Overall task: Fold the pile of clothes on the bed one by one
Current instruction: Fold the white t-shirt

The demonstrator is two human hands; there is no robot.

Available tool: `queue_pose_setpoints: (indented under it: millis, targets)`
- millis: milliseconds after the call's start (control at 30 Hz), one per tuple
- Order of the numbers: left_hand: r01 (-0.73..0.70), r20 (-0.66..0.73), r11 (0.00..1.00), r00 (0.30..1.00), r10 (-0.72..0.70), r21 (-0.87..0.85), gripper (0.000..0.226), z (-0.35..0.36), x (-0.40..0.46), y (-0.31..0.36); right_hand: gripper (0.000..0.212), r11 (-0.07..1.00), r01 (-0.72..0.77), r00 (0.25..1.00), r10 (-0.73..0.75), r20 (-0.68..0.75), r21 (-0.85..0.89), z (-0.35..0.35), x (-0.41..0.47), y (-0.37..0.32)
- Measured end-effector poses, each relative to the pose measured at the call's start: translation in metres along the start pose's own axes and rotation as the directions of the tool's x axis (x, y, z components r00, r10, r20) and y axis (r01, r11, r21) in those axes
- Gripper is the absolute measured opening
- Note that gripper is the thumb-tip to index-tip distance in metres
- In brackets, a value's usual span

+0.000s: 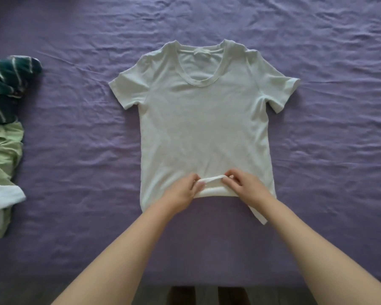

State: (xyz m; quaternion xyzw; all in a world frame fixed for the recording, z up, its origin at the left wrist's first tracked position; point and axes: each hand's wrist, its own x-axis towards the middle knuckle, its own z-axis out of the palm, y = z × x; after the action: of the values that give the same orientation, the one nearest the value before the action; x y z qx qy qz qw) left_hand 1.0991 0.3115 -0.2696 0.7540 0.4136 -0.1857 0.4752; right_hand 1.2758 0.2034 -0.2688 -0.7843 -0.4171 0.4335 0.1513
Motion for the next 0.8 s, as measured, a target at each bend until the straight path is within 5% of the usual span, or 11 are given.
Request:
queue_pose_setpoints:
  millis: [133, 333, 433, 533, 600, 700, 733, 800]
  targets:
    - [0.064, -0.073, 0.992, 0.996, -0.056, 0.11, 0.032, -0.033, 0.017, 0.007, 0.031, 0.998, -0.022, 0.993, 0.014, -0.114, -0.066, -0.029, 0.032, -0.009]
    - [0.232, -0.413, 0.959, 0.899, -0.146, 0.165, 0.032, -0.078, 0.034, -0.006, 0.024, 0.994, 0.075, 0.95, -0.094, -0.297, -0.075, -0.063, 0.061, -0.001]
    - [0.321, -0.389, 0.938, 0.887, -0.249, 0.13, 0.015, -0.08, 0.033, -0.008, 0.052, 0.973, 0.166, 0.976, -0.186, -0.115, -0.161, -0.064, 0.049, 0.014]
    - [0.232, -0.308, 0.96, 0.912, -0.27, -0.157, 0.014, -0.073, 0.034, -0.002, 0.082, 0.889, 0.275, 0.961, -0.25, 0.116, -0.366, -0.057, 0.037, 0.029]
    - [0.179, -0.307, 0.895, 0.896, -0.32, -0.409, 0.019, -0.072, 0.039, 0.004, 0.069, 0.889, 0.256, 0.965, -0.259, 0.045, -0.379, -0.055, 0.04, 0.036]
    - [0.054, -0.363, 0.673, 0.809, -0.463, -0.738, 0.014, -0.081, 0.049, 0.015, 0.03, 0.989, 0.089, 0.971, -0.112, -0.213, -0.117, -0.063, 0.051, 0.037]
    - [0.032, -0.391, 0.657, 0.781, -0.487, -0.753, 0.023, -0.084, 0.051, 0.016, 0.022, 0.999, 0.031, 0.96, -0.04, -0.277, -0.037, -0.067, 0.053, 0.037]
    - [0.06, -0.492, 0.777, 0.742, -0.455, -0.627, 0.029, -0.085, 0.047, 0.018, 0.017, 0.998, -0.024, 0.937, 0.044, -0.346, 0.063, -0.074, 0.055, 0.039]
